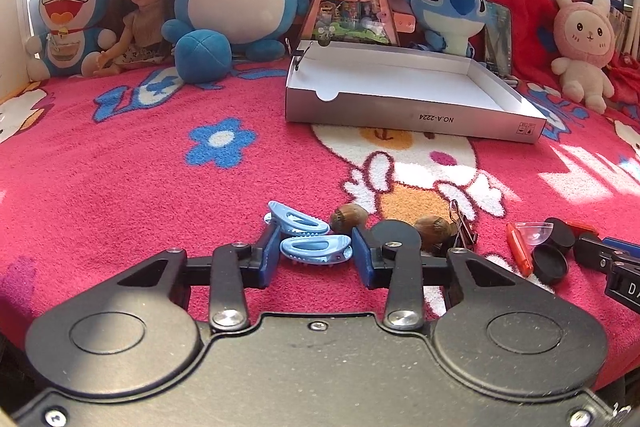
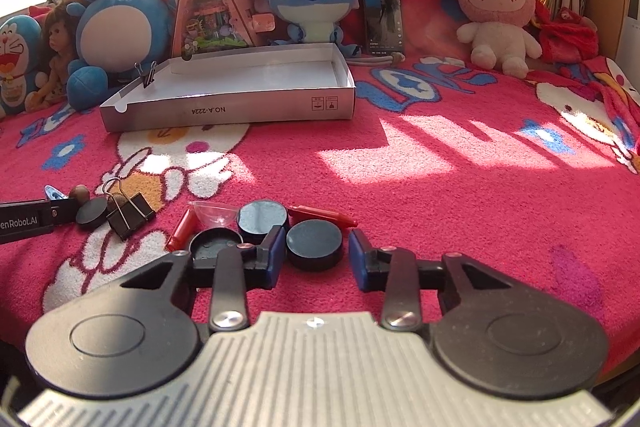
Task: Organize rigid objects
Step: 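Grasp the light-blue hair clip with the left tool while the right tool grasps a black disc, then carry the blue clip with the left tool while the right tool carries the black disc into the white box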
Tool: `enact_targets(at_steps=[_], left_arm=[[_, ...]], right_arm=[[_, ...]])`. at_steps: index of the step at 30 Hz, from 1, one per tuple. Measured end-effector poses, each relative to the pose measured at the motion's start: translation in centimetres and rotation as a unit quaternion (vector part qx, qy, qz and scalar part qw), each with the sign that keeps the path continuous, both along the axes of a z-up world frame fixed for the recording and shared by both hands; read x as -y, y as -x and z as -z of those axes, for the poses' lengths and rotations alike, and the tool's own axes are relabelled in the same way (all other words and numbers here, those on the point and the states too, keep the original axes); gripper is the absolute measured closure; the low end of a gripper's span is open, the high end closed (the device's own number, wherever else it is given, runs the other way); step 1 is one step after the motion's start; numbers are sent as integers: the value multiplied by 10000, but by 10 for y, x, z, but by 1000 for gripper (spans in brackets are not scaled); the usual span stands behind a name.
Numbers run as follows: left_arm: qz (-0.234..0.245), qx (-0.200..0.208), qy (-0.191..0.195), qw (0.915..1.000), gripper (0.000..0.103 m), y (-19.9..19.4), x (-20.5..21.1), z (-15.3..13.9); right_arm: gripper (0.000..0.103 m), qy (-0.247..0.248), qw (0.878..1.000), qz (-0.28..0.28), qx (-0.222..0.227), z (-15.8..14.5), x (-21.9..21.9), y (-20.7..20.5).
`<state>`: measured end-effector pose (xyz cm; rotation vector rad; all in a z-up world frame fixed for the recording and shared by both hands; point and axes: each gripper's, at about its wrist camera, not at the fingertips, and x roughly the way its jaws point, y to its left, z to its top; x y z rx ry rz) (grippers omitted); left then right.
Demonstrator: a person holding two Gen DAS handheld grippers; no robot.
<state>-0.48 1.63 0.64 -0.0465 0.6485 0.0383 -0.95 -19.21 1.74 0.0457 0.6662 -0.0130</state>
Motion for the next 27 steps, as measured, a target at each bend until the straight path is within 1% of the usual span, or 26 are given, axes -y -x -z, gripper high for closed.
enact_targets(at_steps=[4, 12, 14, 20, 27], left_arm=[[103, 39, -64, 9999, 66, 4, 2, -5], [246, 282, -92, 9993, 66, 2, 1, -27], [296, 340, -102, 9989, 66, -3, 1, -33], [409, 398, 28, 9984, 66, -26, -2, -48], [500, 283, 224, 9981, 66, -60, -2, -61]], right_arm=[[66, -31, 10000, -30, 22, -3, -1, 1], [66, -86, 9998, -110, 161, -15, 1, -2], [66, -94, 9996, -115, 230, -20, 3, -5], [66, -269, 9991, -114, 304, -31, 15, -22], [66, -531, 9983, -133, 223, -41, 32, -48]])
